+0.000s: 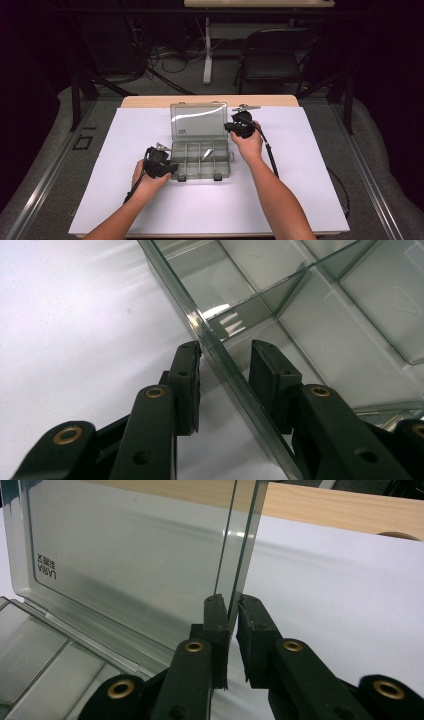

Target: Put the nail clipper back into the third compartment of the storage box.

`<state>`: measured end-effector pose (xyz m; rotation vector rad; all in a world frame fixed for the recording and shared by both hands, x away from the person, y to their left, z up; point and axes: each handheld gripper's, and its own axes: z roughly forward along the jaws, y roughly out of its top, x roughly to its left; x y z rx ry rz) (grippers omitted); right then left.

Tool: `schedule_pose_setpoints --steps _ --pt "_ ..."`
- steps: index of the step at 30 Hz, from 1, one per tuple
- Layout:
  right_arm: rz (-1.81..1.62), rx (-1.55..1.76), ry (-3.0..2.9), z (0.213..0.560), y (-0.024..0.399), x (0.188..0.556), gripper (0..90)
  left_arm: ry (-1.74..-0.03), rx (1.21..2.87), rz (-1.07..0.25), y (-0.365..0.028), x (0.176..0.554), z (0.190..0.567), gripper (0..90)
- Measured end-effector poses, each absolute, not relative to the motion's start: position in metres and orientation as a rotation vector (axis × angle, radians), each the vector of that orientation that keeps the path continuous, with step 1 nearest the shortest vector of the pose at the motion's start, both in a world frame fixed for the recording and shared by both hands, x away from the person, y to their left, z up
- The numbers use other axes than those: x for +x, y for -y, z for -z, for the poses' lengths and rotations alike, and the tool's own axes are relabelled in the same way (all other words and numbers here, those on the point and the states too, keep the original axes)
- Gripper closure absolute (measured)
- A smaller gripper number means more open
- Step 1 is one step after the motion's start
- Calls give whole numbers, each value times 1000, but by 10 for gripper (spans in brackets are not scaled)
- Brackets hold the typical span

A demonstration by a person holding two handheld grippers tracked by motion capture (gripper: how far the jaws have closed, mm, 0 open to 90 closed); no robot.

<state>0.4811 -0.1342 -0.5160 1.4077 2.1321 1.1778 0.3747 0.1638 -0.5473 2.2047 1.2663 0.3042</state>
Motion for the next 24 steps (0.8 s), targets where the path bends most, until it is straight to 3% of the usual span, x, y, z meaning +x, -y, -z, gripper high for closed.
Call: schedule_pose_setpoints --steps 18,24 --pt "-1201 1381 -2106 518 135 477 836 -1279 2186 -287 -165 375 548 638" --pt "-1202 1379 -2099 518 134 476 836 -1269 2174 -243 -168 376 544 531"
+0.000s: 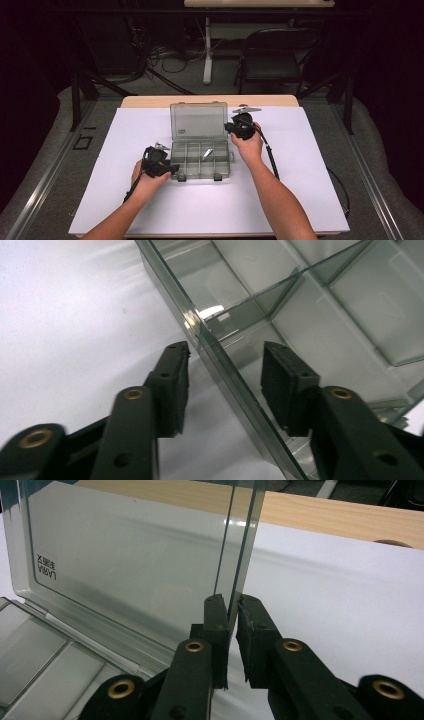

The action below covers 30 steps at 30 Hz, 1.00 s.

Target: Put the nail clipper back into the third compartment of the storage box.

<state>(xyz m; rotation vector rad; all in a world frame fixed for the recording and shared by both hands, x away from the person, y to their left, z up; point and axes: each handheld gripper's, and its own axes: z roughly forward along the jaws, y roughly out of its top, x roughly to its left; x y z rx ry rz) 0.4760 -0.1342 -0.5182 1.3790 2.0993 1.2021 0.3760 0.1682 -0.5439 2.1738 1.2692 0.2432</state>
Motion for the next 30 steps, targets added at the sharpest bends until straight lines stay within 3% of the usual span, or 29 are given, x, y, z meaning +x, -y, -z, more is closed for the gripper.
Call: schedule_pose_setpoints --steps 12,30 --pt "-1203 1364 -2097 519 134 475 836 -1242 2113 -268 -176 388 513 419" --pt "-1207 1355 -2088 519 134 474 836 -1315 1959 -308 -194 424 469 398"
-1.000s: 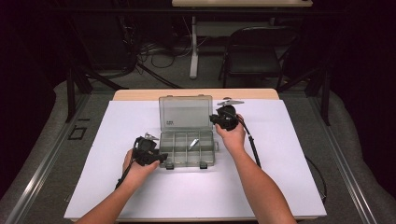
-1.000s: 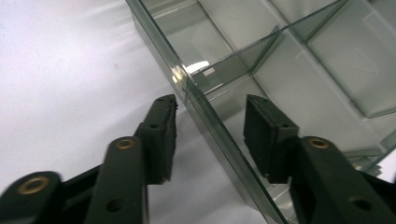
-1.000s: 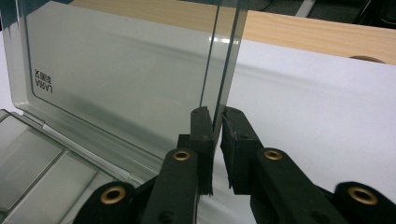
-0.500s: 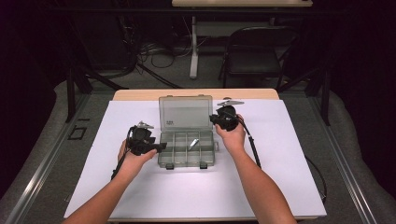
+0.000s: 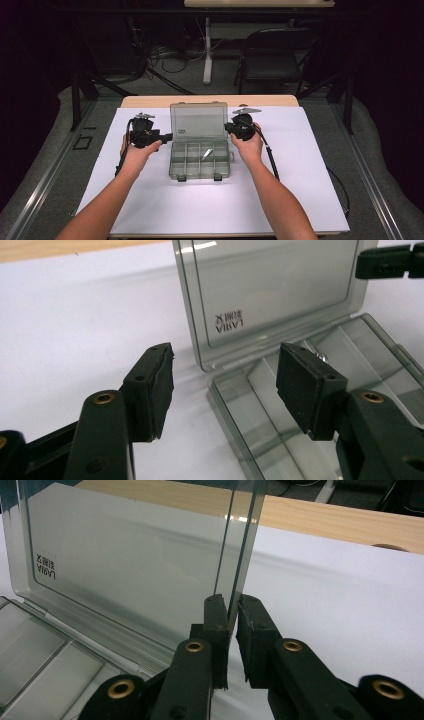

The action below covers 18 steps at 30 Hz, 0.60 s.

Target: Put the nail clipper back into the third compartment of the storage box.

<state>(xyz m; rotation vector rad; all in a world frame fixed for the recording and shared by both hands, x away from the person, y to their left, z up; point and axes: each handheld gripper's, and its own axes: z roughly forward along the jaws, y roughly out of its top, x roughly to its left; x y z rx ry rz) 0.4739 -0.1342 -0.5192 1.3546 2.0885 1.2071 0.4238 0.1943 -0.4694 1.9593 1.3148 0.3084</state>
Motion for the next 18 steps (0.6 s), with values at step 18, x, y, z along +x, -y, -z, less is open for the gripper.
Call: schedule_pose_setpoints --steps 18 --pt "-1208 1347 -2077 520 133 473 837 -1298 1920 -346 -178 467 447 441"
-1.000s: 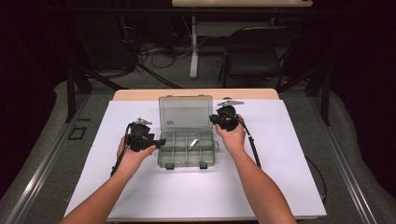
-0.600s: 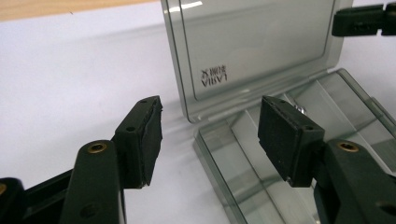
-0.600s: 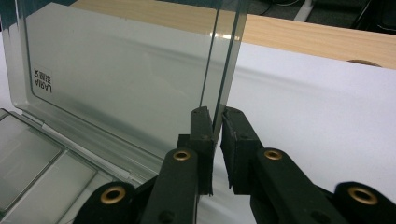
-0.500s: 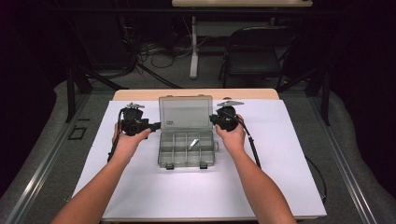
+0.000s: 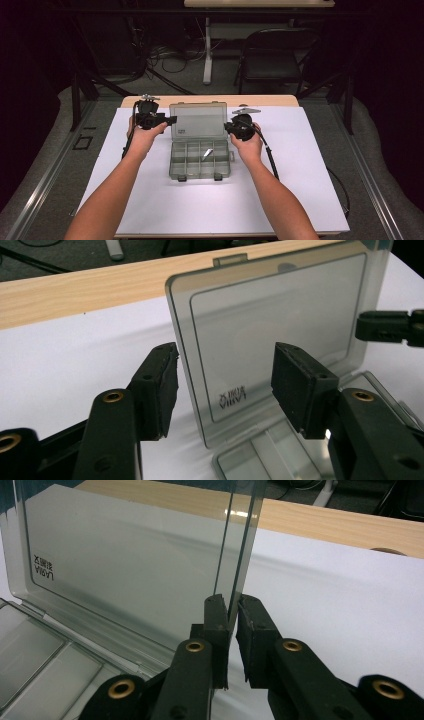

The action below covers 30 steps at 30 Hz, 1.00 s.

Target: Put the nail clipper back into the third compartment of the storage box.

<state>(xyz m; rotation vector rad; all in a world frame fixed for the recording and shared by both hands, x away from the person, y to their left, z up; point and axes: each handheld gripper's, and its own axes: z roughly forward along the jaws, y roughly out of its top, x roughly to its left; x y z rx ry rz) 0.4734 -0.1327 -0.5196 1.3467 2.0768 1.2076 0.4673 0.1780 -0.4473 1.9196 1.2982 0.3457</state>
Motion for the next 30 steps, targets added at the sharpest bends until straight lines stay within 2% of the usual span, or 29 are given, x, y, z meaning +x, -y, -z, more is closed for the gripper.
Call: schedule_pose_setpoints --steps 15,24,30 --pt "-1225 1341 -2067 521 134 472 839 -1390 1857 -408 -184 488 458 533" --pt "-1246 1341 -2069 522 135 473 839 -1399 1842 -355 -185 499 466 671" --pt "-1258 1347 -2069 523 136 473 839 -1384 1828 -342 -182 501 468 796"
